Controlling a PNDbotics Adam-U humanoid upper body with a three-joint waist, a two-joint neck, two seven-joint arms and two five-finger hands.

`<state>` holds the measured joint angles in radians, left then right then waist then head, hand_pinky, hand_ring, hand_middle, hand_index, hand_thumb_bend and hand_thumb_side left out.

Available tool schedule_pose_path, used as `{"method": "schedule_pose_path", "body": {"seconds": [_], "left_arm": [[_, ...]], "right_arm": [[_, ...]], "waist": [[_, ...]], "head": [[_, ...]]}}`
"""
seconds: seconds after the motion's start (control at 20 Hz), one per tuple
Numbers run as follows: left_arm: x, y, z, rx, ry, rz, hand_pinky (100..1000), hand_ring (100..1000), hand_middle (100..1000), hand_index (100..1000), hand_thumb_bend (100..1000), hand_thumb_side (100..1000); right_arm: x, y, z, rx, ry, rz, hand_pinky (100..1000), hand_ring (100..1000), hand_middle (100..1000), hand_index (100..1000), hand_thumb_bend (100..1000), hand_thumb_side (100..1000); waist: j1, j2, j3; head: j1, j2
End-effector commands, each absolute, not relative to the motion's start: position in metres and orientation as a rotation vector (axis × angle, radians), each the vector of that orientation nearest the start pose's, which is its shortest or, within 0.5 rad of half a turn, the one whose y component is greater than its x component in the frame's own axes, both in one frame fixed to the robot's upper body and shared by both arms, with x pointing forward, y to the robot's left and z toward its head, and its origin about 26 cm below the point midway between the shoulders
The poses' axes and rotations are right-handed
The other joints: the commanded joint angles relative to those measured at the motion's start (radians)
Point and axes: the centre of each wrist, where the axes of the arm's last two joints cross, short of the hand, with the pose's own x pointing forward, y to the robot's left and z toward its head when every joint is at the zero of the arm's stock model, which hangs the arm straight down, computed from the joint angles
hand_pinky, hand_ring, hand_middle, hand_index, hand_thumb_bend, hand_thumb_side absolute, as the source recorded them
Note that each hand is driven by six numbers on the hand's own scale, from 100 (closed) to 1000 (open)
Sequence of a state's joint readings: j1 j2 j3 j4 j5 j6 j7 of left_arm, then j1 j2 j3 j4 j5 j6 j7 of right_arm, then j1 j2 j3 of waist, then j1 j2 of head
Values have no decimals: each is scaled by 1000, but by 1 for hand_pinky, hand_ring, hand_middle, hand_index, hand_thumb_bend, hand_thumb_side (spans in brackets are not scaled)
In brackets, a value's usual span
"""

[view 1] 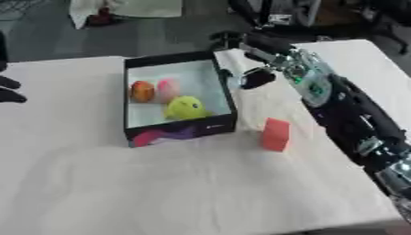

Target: Pick up objects on the table and place them in the box.

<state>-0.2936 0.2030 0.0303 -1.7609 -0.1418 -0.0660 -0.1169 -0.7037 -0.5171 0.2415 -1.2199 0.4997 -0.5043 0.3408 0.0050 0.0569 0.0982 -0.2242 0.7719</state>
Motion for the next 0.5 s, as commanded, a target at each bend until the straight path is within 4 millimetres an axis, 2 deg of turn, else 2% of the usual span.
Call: {"method": "schedule_pose_path", "body": {"seconds": [0.05,0.2,0.25,0.35,0.5], "left_arm": [[330,269,145,232,-2095,-451,646,511,551,795,100,870],[330,272,145,247,-2090,-448,646,510,551,794,100,871],[330,273,144,251,-2088,-447,646,510,551,794,100,871],[330,274,144,257,-2085,-447,646,511,551,795,100,872],[330,274,144,258,-2083,-449,646,511,552,796,100,872]], "right_arm": [[404,-301,199,-457,-1915,1662,841,924,960,901,100,200],[369,-310,207,-380,-1899,1687,841,928,964,898,100,212],[359,-311,207,-345,-1887,1687,842,931,969,899,100,294],[341,-309,204,-272,-1851,1700,847,938,981,906,100,396],[326,-305,196,-199,-1748,1766,855,950,998,920,100,529]], "waist": [[-4,-2,-8],[-7,-2,-18],[-7,-2,-21],[-7,-3,-25],[-6,-3,-28]], "head": [[13,-2],[18,-2],[19,-2],[19,-2],[18,-2]]}}
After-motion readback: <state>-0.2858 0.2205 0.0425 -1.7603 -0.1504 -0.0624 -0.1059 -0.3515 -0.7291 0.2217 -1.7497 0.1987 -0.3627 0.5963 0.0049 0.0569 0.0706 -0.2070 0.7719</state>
